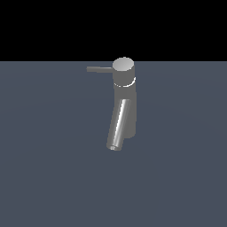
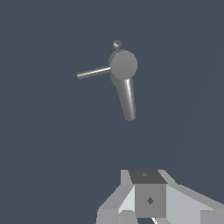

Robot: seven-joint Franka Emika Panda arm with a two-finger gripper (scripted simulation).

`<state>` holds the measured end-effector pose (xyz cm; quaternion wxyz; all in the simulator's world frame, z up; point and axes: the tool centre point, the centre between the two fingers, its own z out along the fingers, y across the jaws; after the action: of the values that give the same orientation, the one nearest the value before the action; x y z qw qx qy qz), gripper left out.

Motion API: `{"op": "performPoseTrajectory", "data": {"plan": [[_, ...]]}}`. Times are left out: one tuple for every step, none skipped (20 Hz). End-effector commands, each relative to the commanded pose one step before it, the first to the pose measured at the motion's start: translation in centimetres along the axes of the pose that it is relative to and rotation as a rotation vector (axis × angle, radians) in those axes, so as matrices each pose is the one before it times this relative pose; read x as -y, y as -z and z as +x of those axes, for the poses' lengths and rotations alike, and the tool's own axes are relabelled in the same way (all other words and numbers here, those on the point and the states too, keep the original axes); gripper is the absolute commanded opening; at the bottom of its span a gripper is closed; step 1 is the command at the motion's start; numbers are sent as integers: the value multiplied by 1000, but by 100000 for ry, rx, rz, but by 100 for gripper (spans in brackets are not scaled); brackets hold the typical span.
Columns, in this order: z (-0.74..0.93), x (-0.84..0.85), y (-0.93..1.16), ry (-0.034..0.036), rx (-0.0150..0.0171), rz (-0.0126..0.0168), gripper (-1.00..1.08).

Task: Turn on the faucet by rotating a designated handle.

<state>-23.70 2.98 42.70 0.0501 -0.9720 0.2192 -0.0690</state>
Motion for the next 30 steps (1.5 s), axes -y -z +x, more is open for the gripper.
{"op": "performPoseTrajectory", "data": {"plan": [[271,716,-1125,-7079,-2065,1706,-100],[106,293,-446,-2754,-819,659,-100],[106,293,-446,-2757,-821,661,-100],[107,295,-447,-2756,-822,662,-100],[106,295,-446,-2747,-821,661,-100],[106,293,-442,-2720,-814,656,-100],[105,292,-438,-2692,-806,651,-100],[104,290,-435,-2668,-800,647,-100],[103,289,-431,-2646,-794,643,-100],[102,289,-429,-2625,-788,639,-100],[102,288,-426,-2607,-782,637,-100],[101,288,-424,-2592,-778,635,-100],[101,288,-423,-2579,-774,633,-100],[100,288,-422,-2568,-770,632,-100],[100,288,-421,-2560,-767,632,-100],[100,289,-421,-2555,-765,632,-100],[100,290,-421,-2552,-763,633,-100],[100,291,-421,-2552,-762,635,-100],[100,293,-422,-2555,-761,637,-100],[101,295,-424,-2562,-762,640,-100],[101,298,-426,-2571,-763,644,-100],[102,299,-427,-2577,-763,646,-100],[102,298,-423,-2555,-755,642,-100],[100,296,-419,-2524,-744,635,-100],[99,293,-413,-2493,-733,627,-100],[99,290,-407,-2459,-721,619,-100],[97,287,-402,-2421,-709,610,-100],[97,283,-395,-2383,-696,600,-100],[95,279,-388,-2341,-683,589,-100],[95,275,-381,-2299,-671,578,-100]]}}
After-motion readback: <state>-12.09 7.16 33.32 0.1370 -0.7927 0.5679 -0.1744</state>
